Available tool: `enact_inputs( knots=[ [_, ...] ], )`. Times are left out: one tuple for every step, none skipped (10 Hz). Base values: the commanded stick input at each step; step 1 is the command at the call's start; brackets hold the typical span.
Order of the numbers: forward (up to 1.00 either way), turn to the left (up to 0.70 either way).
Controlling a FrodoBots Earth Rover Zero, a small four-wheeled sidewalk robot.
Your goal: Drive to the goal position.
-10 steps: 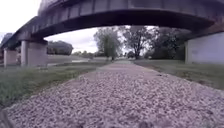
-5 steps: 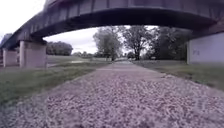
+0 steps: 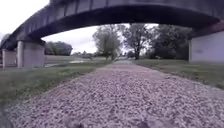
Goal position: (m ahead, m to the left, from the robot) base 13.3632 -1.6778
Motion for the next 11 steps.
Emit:
enact_inputs(
  knots=[
    [0.7, 0.0],
    [0.7, 0.0],
    [0.7, 0.0],
    [0.7, 0.0],
    [0.7, 0.0],
    [0.7, 0.0],
    [0.7, 0.0],
    [0.7, 0.0],
    [0.7, 0.0],
    [0.7, -0.01],
    [0.7, -0.17]
  ],
)
